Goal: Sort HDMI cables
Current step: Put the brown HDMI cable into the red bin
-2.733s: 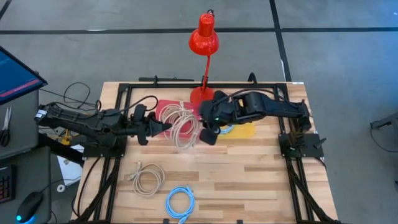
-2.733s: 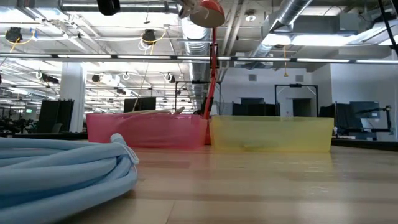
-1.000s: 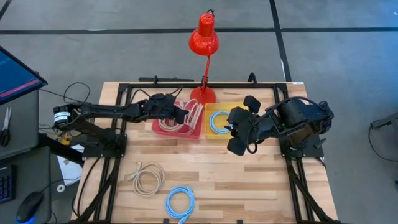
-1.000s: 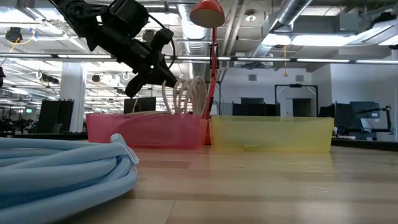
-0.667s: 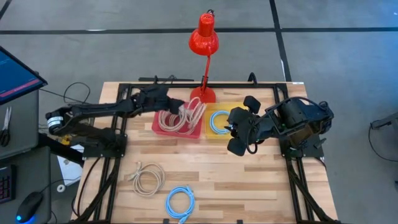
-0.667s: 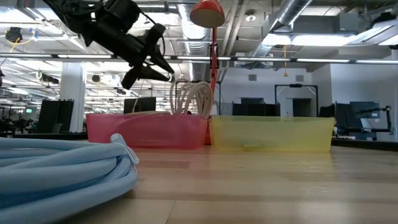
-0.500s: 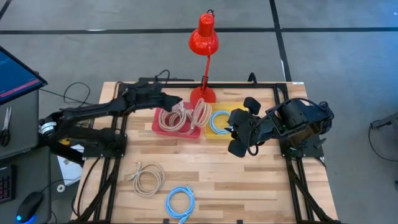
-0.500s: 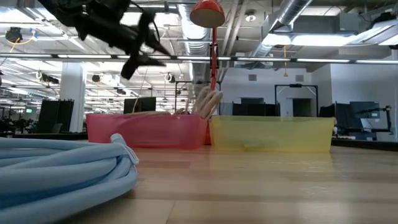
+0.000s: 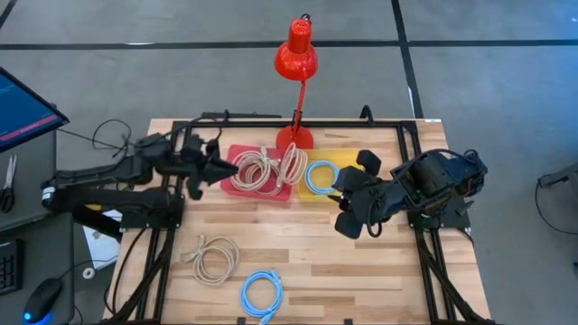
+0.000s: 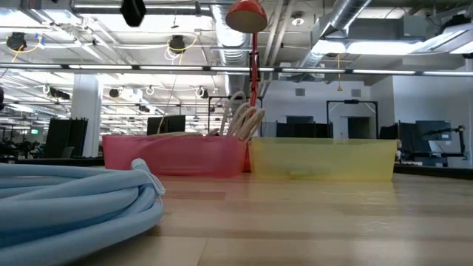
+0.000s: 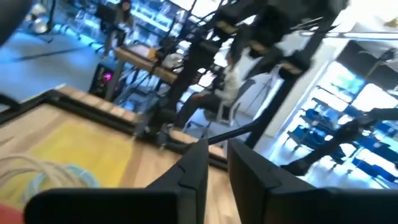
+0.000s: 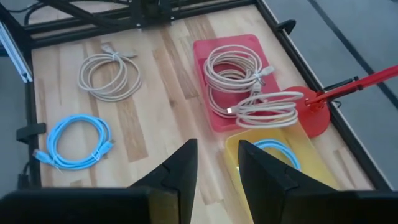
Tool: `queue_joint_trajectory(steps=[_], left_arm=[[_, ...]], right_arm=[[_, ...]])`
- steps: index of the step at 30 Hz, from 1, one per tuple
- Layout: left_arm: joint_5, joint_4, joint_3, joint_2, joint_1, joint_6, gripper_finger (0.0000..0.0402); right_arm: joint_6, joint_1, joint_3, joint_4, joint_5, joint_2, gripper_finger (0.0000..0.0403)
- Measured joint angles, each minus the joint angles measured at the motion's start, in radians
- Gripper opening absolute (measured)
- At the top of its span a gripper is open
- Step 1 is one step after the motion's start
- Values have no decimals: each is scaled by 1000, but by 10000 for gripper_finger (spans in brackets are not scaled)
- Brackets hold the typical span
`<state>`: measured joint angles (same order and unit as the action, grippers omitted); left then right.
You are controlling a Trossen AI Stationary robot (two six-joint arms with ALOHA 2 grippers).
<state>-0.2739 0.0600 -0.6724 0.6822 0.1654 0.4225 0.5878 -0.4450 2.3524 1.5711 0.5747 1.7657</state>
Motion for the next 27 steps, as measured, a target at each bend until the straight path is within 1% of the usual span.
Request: queue_joint_trajectory(steps=[2, 5, 8, 11, 13, 15, 20, 24, 27], left_arm=[[55, -29, 0, -33, -66, -1, 49], [160, -127, 0, -57, -180, -30, 33], [277, -223, 0, -50, -302, -51, 16], [348, -262, -7, -25, -414, -52, 6], [389, -297, -42, 7, -482, -52, 6], [436, -366, -92, 47, -544, -52, 7], [520, -645, -255, 182, -661, -47, 5], [536, -818, -350, 293, -706, -43, 6], [536, -899, -379, 364, -723, -50, 6]], right_arm=[[18, 0, 0, 0, 0, 0, 107], [46, 0, 0, 0, 1, 0, 107], [71, 0, 0, 0, 2, 0, 107], [97, 0, 0, 0, 2, 0, 107], [116, 0, 0, 0, 2, 1, 107], [129, 0, 0, 0, 2, 3, 107], [156, 0, 0, 0, 2, 4, 107], [158, 0, -1, 0, 2, 4, 107], [172, 0, -1, 0, 2, 4, 107]])
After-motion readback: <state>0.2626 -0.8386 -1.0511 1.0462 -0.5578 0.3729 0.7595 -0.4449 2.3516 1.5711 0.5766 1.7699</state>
